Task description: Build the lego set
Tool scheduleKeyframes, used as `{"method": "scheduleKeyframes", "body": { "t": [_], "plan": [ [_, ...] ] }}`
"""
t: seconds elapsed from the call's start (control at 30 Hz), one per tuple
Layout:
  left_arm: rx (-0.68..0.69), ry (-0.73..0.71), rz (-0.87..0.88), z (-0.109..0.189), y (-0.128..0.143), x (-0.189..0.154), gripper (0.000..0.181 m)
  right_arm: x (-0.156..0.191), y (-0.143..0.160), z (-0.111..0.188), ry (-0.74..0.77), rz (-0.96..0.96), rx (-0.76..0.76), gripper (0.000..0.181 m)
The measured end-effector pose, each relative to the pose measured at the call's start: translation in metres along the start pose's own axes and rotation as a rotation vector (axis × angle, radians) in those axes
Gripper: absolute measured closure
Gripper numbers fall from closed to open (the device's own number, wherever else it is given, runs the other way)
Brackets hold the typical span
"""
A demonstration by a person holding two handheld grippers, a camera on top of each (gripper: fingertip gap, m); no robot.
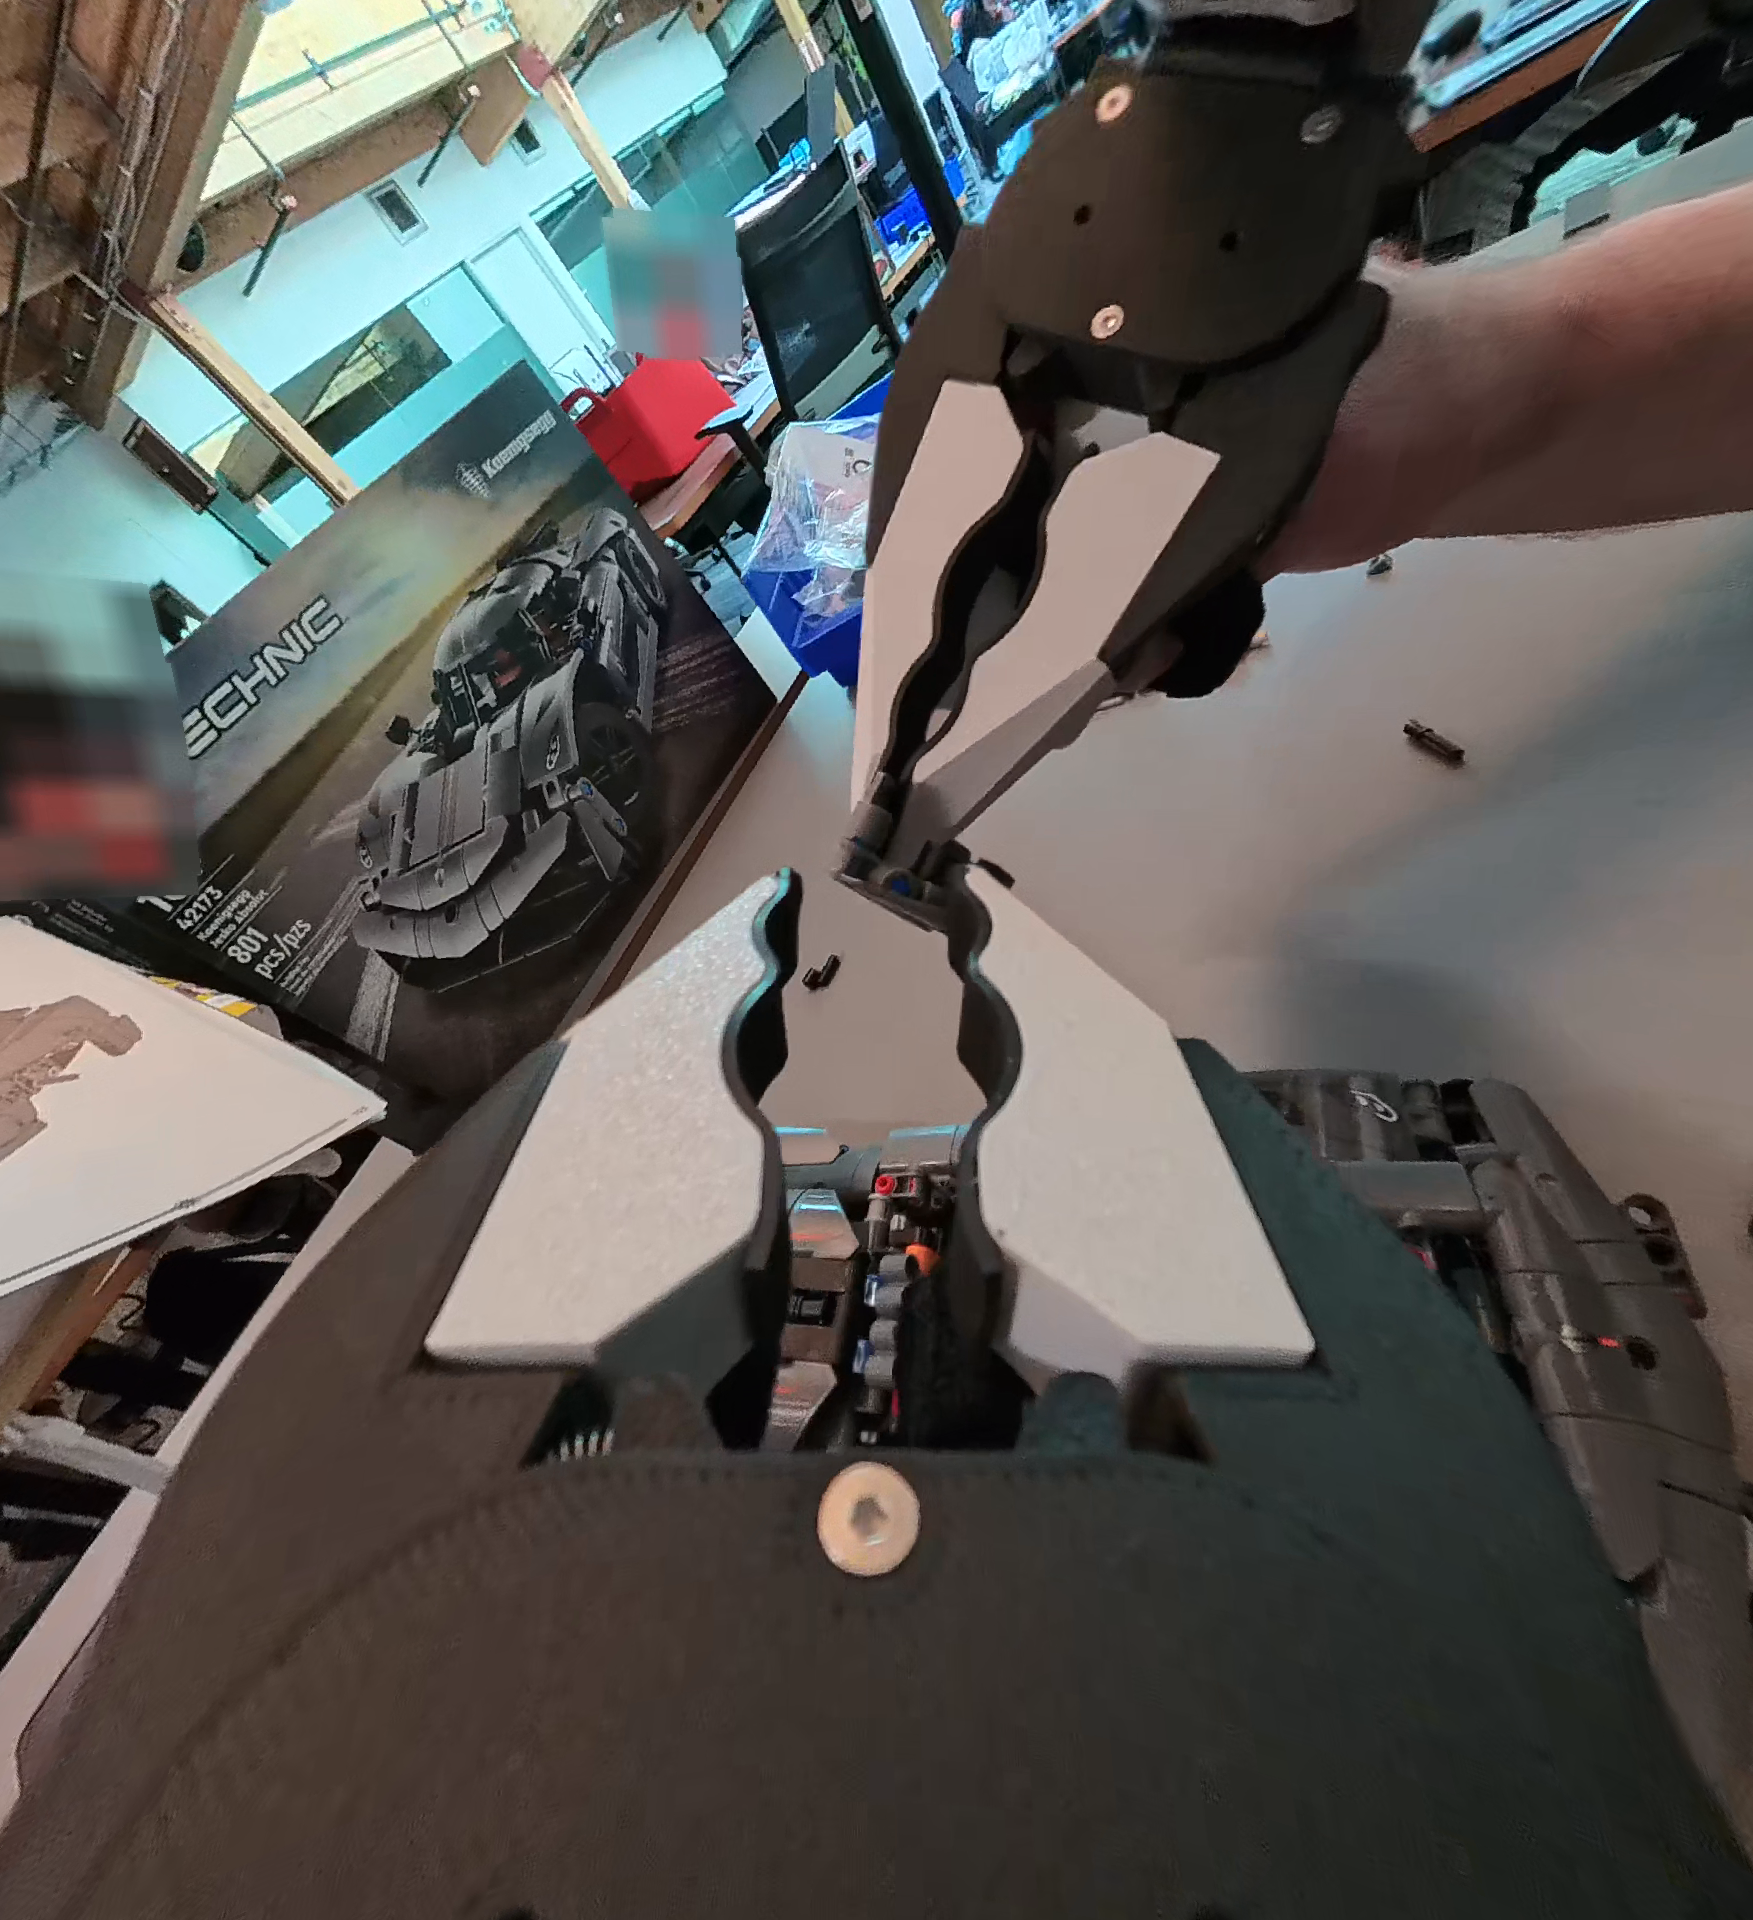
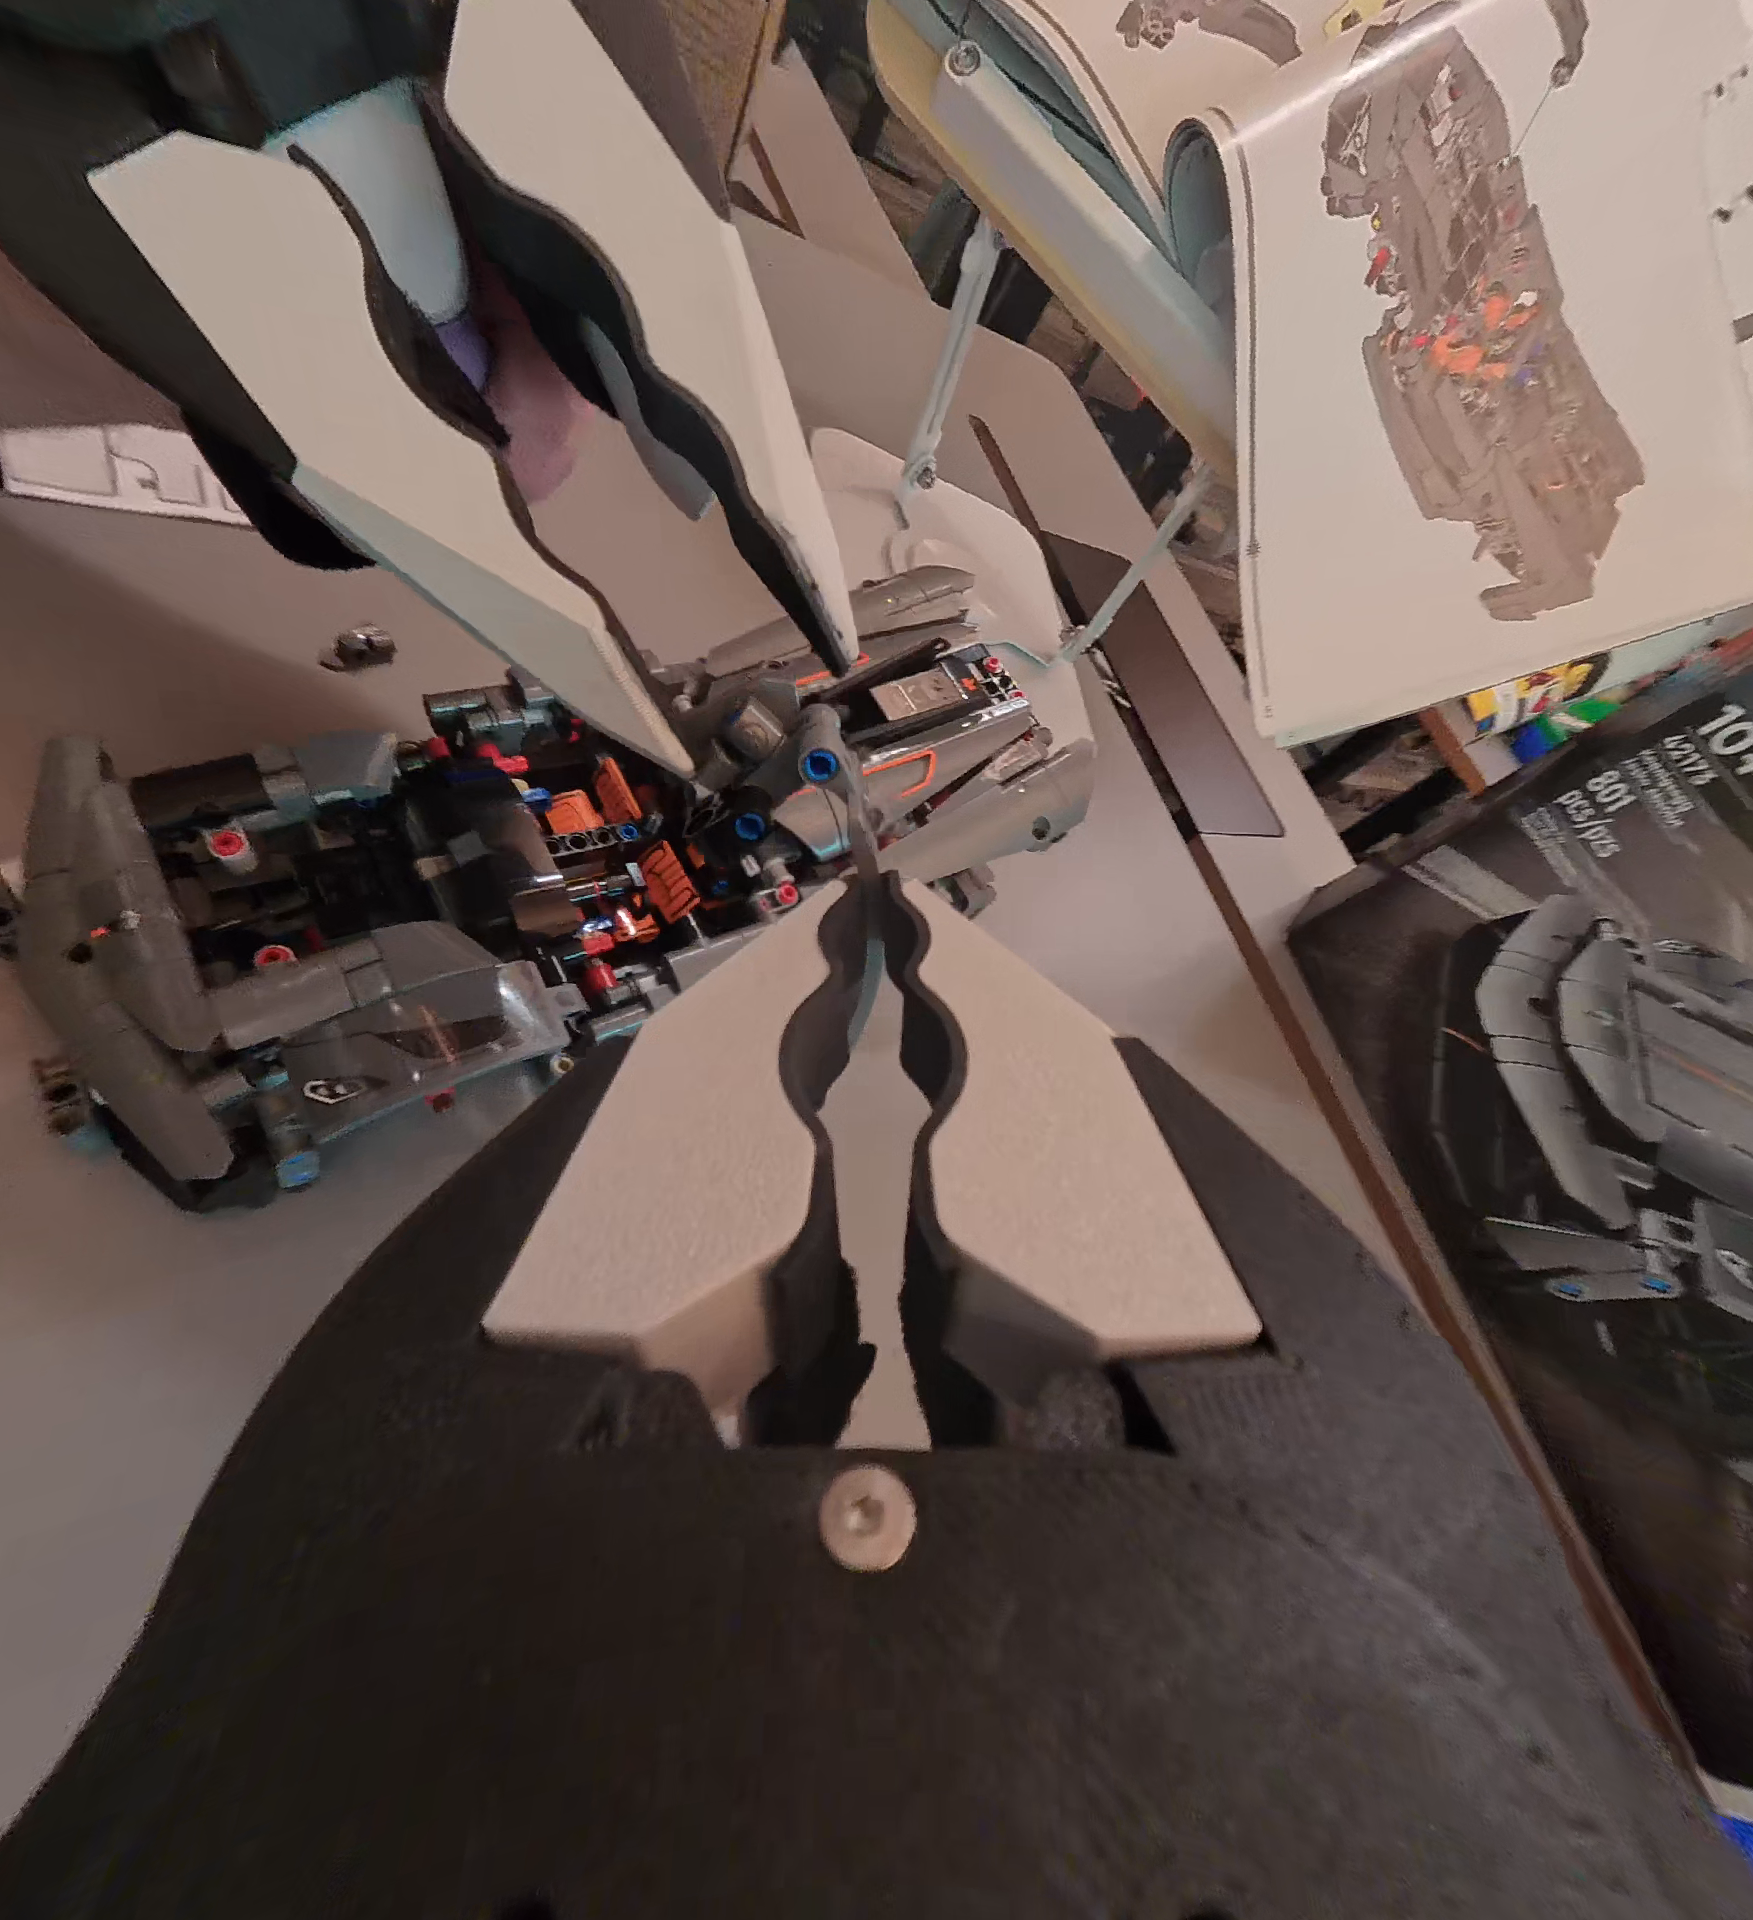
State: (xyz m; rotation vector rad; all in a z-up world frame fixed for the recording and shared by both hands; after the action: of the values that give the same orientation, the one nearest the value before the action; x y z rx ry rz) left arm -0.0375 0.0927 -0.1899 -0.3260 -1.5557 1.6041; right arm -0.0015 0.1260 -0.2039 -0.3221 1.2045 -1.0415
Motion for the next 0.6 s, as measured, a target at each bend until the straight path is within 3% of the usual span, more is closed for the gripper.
{"method": "scheduleKeyframes", "body": {
  "t": [0.6],
  "plan": [
    [-0.022, 0.090, -0.052, 0.006, -0.010, -0.019, 0.146, 0.014, 0.002, 0.006, -0.362, -0.372, -0.148, 0.181]
  ]
}}
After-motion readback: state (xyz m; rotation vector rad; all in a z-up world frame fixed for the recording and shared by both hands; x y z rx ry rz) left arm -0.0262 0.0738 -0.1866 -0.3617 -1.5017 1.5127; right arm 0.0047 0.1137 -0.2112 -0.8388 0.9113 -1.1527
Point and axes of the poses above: each gripper's, where its closed fingertips meet, z back along the fingers, y out of its underside, x = y × z across the jaws, the point moved 2 cm from there along z, back along the fingers, and after that the axes turned 11 degrees about z, right-handed, at the moved point
